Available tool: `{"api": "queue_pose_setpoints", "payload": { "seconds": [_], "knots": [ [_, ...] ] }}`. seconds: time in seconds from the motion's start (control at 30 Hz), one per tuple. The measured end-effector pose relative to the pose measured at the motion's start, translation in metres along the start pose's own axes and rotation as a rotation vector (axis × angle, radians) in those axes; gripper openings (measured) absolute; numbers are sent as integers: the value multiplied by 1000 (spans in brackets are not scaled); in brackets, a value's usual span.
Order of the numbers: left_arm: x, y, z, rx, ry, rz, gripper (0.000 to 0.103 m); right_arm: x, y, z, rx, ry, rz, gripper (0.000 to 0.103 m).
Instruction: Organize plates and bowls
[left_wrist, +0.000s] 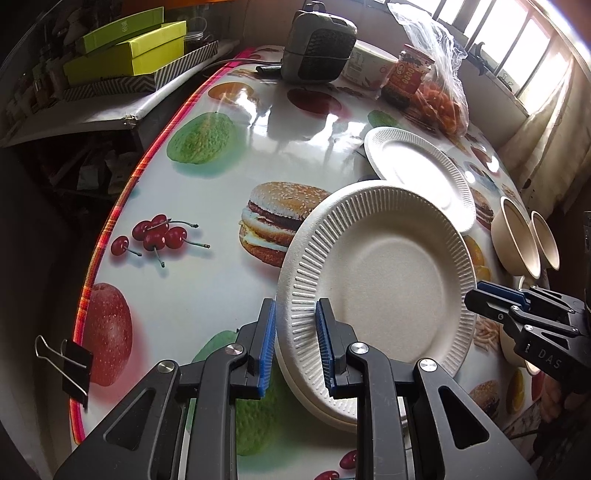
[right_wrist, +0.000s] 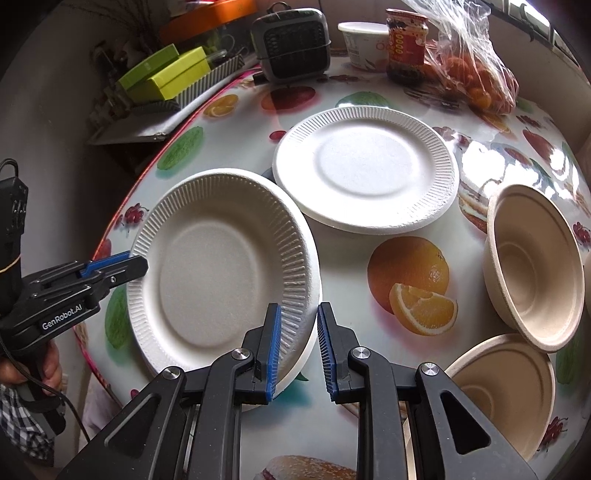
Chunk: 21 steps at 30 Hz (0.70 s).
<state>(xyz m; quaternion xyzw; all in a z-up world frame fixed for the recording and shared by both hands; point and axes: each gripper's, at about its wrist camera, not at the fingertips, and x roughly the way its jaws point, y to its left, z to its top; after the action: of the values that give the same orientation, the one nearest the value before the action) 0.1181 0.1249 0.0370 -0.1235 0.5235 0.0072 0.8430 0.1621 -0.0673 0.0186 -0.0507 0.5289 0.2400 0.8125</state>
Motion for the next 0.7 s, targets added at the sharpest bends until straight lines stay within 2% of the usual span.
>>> {"api": "queue_pose_setpoints", "payload": {
  "seconds": [0.7],
  "knots": [
    [7,1,-4,2,14,17,23,11,7,-4,-20,11,-41,21]
  ]
}}
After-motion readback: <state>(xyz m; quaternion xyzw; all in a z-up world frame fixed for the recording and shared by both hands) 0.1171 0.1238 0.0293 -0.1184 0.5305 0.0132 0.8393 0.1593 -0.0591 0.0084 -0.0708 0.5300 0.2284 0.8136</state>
